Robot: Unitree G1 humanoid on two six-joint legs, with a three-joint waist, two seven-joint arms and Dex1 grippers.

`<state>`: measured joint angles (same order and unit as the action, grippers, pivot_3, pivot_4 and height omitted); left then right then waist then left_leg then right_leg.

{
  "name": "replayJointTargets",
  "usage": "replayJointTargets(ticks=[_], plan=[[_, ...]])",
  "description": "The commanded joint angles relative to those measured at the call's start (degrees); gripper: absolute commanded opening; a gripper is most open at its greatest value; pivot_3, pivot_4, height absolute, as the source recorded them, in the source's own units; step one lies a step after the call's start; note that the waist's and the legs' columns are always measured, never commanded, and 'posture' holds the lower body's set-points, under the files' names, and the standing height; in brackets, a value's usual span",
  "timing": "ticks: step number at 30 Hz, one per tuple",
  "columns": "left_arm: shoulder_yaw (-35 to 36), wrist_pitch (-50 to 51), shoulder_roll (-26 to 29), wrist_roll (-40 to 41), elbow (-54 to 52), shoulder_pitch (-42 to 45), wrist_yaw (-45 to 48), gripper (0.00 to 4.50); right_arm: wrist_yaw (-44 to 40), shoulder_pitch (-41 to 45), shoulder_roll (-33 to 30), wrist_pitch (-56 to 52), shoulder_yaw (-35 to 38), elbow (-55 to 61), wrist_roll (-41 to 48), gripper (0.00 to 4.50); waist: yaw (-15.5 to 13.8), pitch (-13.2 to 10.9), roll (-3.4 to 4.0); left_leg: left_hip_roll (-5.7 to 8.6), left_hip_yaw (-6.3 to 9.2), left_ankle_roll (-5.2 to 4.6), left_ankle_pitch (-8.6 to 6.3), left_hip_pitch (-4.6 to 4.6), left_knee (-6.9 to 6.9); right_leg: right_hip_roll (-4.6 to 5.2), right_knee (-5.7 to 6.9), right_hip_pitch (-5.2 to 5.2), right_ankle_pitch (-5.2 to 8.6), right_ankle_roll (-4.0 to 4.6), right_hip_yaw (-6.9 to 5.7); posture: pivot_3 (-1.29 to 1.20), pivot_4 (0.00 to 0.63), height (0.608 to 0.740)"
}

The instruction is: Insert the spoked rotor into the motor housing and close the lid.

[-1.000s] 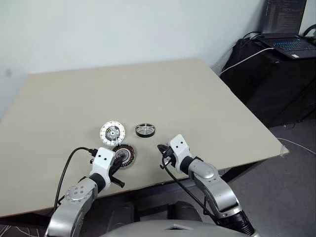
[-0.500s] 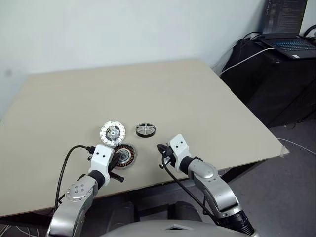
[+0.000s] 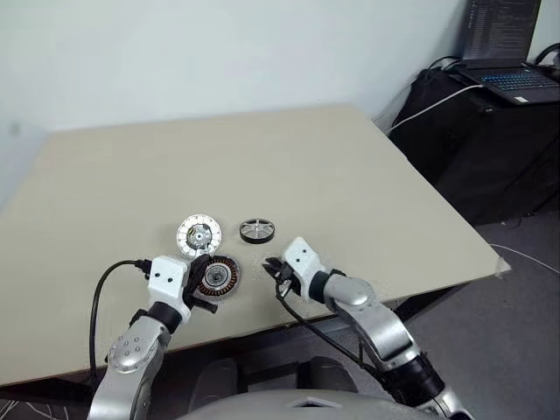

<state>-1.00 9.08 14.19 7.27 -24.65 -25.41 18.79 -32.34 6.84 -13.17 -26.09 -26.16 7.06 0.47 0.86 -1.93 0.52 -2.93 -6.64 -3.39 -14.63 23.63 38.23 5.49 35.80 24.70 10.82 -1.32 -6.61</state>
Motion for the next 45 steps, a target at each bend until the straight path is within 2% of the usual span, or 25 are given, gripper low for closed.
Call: replayJointTargets(ticks=[1,6,15,34,37,44,45], plan=[[1.8,-6.4,0.0,-1.3,0.8,-1.8,-0.8,0.00,-3.1,4.6,1.0,3.3,-3.7,-4.4,-1.6,1.93,0.0,0.0,0.00,0.00,0.00,0.00,0.00,0.00,0.00,0.00,0.00,0.01,0.00,0.00,0.00,0.00,0.000,0.740],[3.6,-14.6,-2.4,-2.1,3.4,-5.2,-3.1,0.00,-6.6,10.3,1.2,6.2,-9.5,-10.1,-5.7,3.50,-0.2,0.0,-0.05,0.00,-0.01,0.00,0.00,0.01,0.01,0.01,0.00,0.01,0.00,0.00,0.00,0.00,0.000,0.740],[4.8,-19.0,-3.5,-2.3,6.9,-7.5,-4.5,0.00,-17.5,16.1,-0.8,8.3,-15.4,-10.3,-7.7,3.50,-0.2,0.1,-0.14,-0.01,-0.01,0.00,0.00,0.00,0.02,0.01,0.02,0.01,0.00,0.00,-0.02,0.00,0.000,0.740],[2.9,-19.4,-4.5,-3.3,7.7,-7.3,-5.3,0.00,-20.5,22.0,1.1,14.3,-19.0,-17.0,-15.2,3.50,-0.1,0.1,-0.22,-0.01,-0.03,0.00,0.00,0.01,0.03,0.01,0.05,0.01,0.00,0.00,-0.02,0.00,0.000,0.740],[2.5,-19.2,-4.7,-3.4,7.7,-7.3,-5.5,0.00,-20.8,22.2,1.4,15.0,-19.0,-17.8,-15.8,2.89,-0.1,0.1,-0.22,-0.01,-0.04,0.00,0.00,0.00,0.03,0.01,0.05,0.01,0.00,0.00,-0.02,0.00,0.000,0.740],[2.2,-19.2,-5.1,-3.4,7.9,-7.3,-5.3,0.00,-20.8,22.4,2.1,16.0,-18.6,-18.6,-16.7,0.63,-0.1,0.2,-0.23,-0.02,-0.04,0.00,0.00,0.00,0.02,0.01,0.05,0.02,0.00,0.00,-0.02,0.00,0.000,0.740],[2.2,-19.2,-5.2,-3.3,8.0,-7.3,-5.2,0.00,-20.8,22.4,2.1,16.2,-18.5,-18.6,-16.8,0.63,-0.1,0.2,-0.23,-0.02,-0.04,0.00,0.00,0.00,0.02,0.01,0.05,0.01,0.00,0.00,-0.02,0.00,0.000,0.740]])
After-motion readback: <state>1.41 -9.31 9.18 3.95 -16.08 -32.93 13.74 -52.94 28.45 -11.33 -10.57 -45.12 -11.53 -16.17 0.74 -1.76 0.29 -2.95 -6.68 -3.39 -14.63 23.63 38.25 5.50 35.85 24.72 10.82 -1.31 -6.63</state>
